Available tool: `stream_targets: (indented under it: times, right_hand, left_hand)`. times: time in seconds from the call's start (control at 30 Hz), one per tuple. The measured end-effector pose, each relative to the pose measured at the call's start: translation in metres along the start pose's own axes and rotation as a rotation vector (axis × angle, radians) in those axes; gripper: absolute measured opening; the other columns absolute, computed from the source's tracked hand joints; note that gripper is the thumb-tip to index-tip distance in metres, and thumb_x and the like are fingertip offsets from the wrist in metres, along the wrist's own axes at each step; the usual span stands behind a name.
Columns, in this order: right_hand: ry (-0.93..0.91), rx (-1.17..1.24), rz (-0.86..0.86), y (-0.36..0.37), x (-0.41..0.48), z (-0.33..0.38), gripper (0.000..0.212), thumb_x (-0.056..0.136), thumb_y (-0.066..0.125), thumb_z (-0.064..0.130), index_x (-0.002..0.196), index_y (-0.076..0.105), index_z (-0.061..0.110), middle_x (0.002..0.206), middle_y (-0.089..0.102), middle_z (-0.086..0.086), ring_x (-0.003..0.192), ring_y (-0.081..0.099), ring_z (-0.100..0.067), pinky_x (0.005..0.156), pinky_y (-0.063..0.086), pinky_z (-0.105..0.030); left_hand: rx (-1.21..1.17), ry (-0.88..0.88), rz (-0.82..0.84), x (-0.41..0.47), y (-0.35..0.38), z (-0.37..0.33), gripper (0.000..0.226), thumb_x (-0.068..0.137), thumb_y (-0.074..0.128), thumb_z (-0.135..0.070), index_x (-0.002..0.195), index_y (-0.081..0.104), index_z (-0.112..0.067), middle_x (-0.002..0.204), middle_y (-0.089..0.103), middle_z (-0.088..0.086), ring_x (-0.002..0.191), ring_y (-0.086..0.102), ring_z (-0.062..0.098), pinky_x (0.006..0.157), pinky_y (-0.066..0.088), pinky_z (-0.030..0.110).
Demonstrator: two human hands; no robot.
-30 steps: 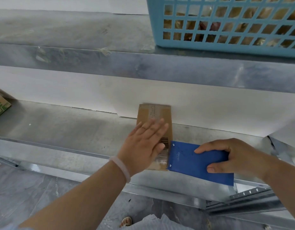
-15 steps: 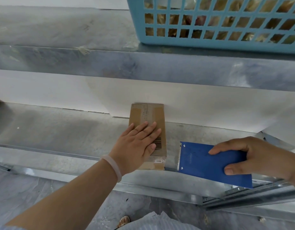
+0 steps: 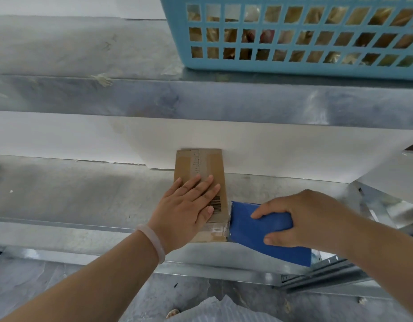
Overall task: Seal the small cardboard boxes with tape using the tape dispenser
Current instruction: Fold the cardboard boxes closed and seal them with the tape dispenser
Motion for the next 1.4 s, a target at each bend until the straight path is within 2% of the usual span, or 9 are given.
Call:
stream_targets:
  times: [0.2, 0.27, 0.4, 0.5, 0.6, 0.87, 1.0, 1.27, 1.4]
  right_hand:
    - [0.047, 0.164, -0.006, -0.001, 0.007, 0.006, 0.032, 0.069, 0.075, 0.057, 0.099, 0.062, 0.060, 0.099, 0.057, 0.037, 0.086, 0.055, 0.012, 0.071, 0.043, -0.010]
    - [0.029, 0.098, -0.002, -0.004, 0.008, 0.011, 0.034, 0.072, 0.073, 0.057, 0.103, 0.062, 0.058, 0.099, 0.057, 0.035, 0.085, 0.053, 0.013, 0.074, 0.044, -0.013]
    - [-0.008, -0.177, 0.012, -0.007, 0.007, 0.029, 0.039, 0.080, 0.064, 0.057, 0.117, 0.054, 0.056, 0.082, 0.050, 0.029, 0.066, 0.044, 0.008, 0.062, 0.033, -0.014]
    - [-0.017, -0.189, 0.030, -0.012, 0.009, 0.034, 0.039, 0.079, 0.065, 0.054, 0.117, 0.055, 0.054, 0.108, 0.060, 0.026, 0.084, 0.051, 0.003, 0.077, 0.044, -0.021]
    - [-0.024, -0.220, 0.080, -0.022, 0.012, 0.038, 0.038, 0.078, 0.067, 0.054, 0.115, 0.059, 0.051, 0.113, 0.058, 0.027, 0.098, 0.051, 0.001, 0.084, 0.045, -0.024]
    - [-0.031, -0.305, 0.024, -0.011, 0.017, 0.061, 0.038, 0.082, 0.062, 0.050, 0.119, 0.057, 0.046, 0.110, 0.060, 0.018, 0.087, 0.046, -0.007, 0.072, 0.038, -0.026]
    - [-0.020, -0.297, 0.006, -0.006, 0.015, 0.067, 0.037, 0.084, 0.061, 0.046, 0.120, 0.056, 0.044, 0.098, 0.055, 0.015, 0.087, 0.051, -0.010, 0.071, 0.039, -0.027]
    - [0.013, -0.285, 0.055, -0.004, 0.013, 0.058, 0.030, 0.086, 0.060, 0.043, 0.116, 0.057, 0.043, 0.102, 0.061, 0.015, 0.086, 0.051, -0.008, 0.069, 0.038, -0.025]
    - [0.103, -0.521, 0.180, 0.044, 0.014, 0.029, 0.010, 0.089, 0.053, 0.017, 0.097, 0.058, 0.018, 0.093, 0.059, 0.005, 0.075, 0.051, -0.017, 0.060, 0.046, -0.029]
  left_hand:
    - [-0.003, 0.001, 0.007, 0.002, -0.001, 0.001, 0.058, 0.102, 0.005, -0.050, 0.145, 0.038, -0.032, 0.150, 0.040, -0.009, 0.138, 0.040, 0.017, 0.113, 0.028, 0.044]
    - [-0.009, -0.002, 0.018, 0.002, 0.000, 0.001, 0.058, 0.101, 0.004, -0.051, 0.146, 0.036, -0.033, 0.152, 0.037, -0.010, 0.139, 0.037, 0.017, 0.114, 0.026, 0.044]
    - [-0.023, -0.004, 0.027, 0.002, 0.001, 0.001, 0.059, 0.100, 0.002, -0.053, 0.148, 0.030, -0.036, 0.154, 0.032, -0.012, 0.142, 0.032, 0.016, 0.116, 0.020, 0.043]
    - [-0.026, 0.009, 0.033, 0.002, 0.002, 0.001, 0.058, 0.099, 0.000, -0.054, 0.149, 0.025, -0.037, 0.156, 0.026, -0.013, 0.145, 0.025, 0.015, 0.117, 0.014, 0.041]
    - [-0.025, 0.015, 0.028, 0.002, 0.001, 0.001, 0.059, 0.099, 0.000, -0.054, 0.148, 0.027, -0.036, 0.155, 0.029, -0.012, 0.144, 0.028, 0.016, 0.117, 0.017, 0.041]
    - [-0.020, 0.017, 0.017, 0.003, 0.000, 0.002, 0.059, 0.101, 0.003, -0.050, 0.145, 0.039, -0.033, 0.151, 0.038, -0.010, 0.139, 0.038, 0.017, 0.113, 0.026, 0.044]
    - [-0.027, 0.022, 0.014, 0.003, 0.001, 0.002, 0.061, 0.100, 0.001, -0.052, 0.146, 0.036, -0.034, 0.152, 0.036, -0.011, 0.141, 0.035, 0.016, 0.114, 0.025, 0.043]
    - [-0.042, 0.020, 0.018, 0.005, 0.001, 0.003, 0.062, 0.098, -0.002, -0.053, 0.147, 0.031, -0.035, 0.153, 0.033, -0.012, 0.142, 0.033, 0.017, 0.115, 0.022, 0.043]
    - [-0.036, 0.046, 0.005, 0.001, -0.001, 0.001, 0.057, 0.101, 0.005, -0.051, 0.145, 0.037, -0.035, 0.151, 0.038, -0.011, 0.139, 0.037, 0.016, 0.114, 0.026, 0.044]
Point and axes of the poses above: each hand's wrist, its own x-axis towards the middle knuckle, its own y-axis out of the palm, z = x × y, the point moved 2 cm from there along x, towards the middle knuckle
